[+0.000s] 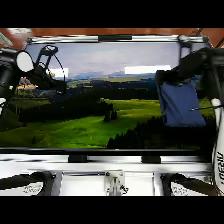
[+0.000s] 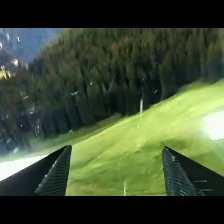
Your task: Fold the shirts.
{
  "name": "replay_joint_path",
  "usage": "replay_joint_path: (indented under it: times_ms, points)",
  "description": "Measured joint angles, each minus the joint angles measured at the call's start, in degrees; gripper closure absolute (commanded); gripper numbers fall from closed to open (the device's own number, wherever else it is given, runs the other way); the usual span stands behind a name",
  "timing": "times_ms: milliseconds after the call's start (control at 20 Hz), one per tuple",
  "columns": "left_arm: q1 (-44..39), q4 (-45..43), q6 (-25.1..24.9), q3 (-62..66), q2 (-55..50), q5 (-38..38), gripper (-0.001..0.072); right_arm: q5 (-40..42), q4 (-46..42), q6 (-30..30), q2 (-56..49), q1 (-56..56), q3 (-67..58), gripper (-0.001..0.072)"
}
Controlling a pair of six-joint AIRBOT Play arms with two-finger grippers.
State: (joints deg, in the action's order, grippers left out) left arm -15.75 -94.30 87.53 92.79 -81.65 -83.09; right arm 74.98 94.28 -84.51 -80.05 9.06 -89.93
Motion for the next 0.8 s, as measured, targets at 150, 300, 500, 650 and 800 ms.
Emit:
replay_joint_path:
  times_ms: [150, 300, 500, 650, 800]
  points:
    - [-0.4, -1.2, 0.7, 0.0, -0.8, -0.7, 0.0060, 2.7, -0.2, -1.3, -1.4, 2.0, -0.3, 0.0122]
    - [-0.7, -1.4, 1.0, 0.0, -1.2, 0.2, 0.0060, 3.5, -0.4, -1.9, -1.8, 2.8, -0.5, 0.0122]
    - [-0.8, -1.2, 1.2, 0.0, -1.5, 2.1, 0.0060, 3.5, -0.3, -2.3, -2.1, 3.1, -0.5, 0.0122]
    - [-0.8, -1.0, 1.2, 0.0, -1.8, 2.7, 0.0060, 3.3, -0.3, -2.3, -2.1, 3.2, -0.5, 0.0122]
    - [-0.8, -1.0, 0.7, 0.0, -2.0, 3.2, 0.0060, 3.2, -0.3, -2.3, -2.1, 3.2, -0.5, 0.0122]
